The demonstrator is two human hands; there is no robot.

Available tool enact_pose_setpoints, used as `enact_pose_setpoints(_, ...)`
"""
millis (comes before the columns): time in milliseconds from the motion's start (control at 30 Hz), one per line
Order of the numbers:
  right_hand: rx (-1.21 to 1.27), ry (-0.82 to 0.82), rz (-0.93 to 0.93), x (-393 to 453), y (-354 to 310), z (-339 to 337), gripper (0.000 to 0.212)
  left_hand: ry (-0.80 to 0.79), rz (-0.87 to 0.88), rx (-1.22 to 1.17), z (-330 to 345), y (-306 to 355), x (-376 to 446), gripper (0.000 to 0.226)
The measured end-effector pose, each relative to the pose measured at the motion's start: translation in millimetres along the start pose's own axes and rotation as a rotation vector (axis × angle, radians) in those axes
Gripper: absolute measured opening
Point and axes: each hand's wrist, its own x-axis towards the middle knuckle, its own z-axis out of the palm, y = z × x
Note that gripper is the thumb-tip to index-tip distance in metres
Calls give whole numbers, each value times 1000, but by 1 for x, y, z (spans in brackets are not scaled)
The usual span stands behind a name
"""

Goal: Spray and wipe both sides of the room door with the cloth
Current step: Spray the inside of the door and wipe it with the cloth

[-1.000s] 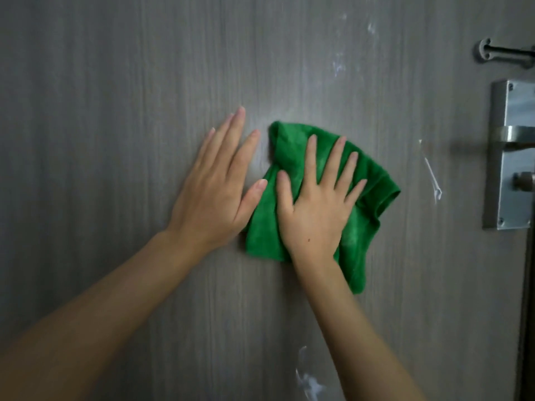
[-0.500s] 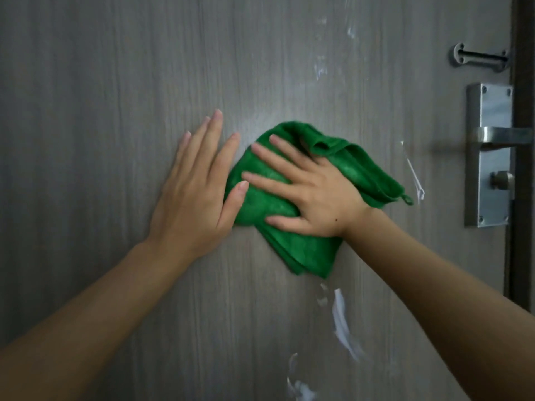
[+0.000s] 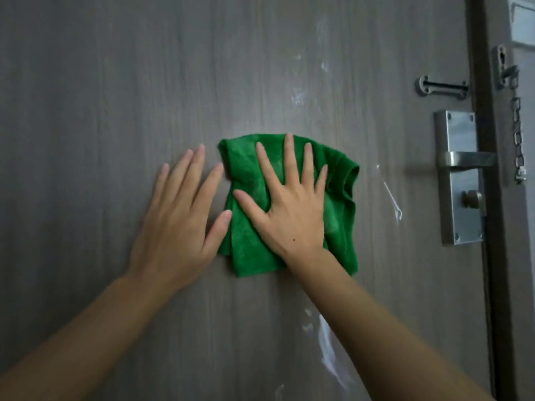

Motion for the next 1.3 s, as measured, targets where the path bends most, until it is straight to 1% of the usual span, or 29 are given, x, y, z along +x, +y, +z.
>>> enact_pose_setpoints(100,-32,-17,-160,16,14,-3,75,-12,-42,50,-1,1,9,62)
enact_pose_setpoints(200,-33,-10,-218,47,23,-6,74,-17,-92,115,2,1,34,65)
enact_pose_setpoints(333,-28,-3,-130,103,30,-13,74,-19,-135,185,10,0,61,68)
enact_pose_setpoints(467,-41,-25,-60,151,36,-19,72,-23,-141,203,13,-1,61,68)
enact_pose_setpoints(600,-21,-15,1,186,43,-23,71,-42,-132,220,12,-2,62,69)
enact_pose_setpoints(700,-24,6,26,190,41,-21,70,-43,-129,227,11,-2,62,68)
enact_pose_setpoints(833,-6,37,15,161,33,-17,69,-44,-126,229,10,-1,61,67)
enact_pose_setpoints(967,10,80,-72,118,24,-11,71,-31,-112,227,10,-1,62,67)
enact_pose_setpoints(1067,-2,51,-153,99,25,-9,71,-18,-107,215,10,-1,62,67)
enact_pose_setpoints(1200,-37,-5,-199,133,34,-14,74,-12,-113,199,11,-2,61,66)
enact_pose_setpoints(1300,-39,-25,-133,180,43,-21,71,-6,-111,202,13,-3,61,66)
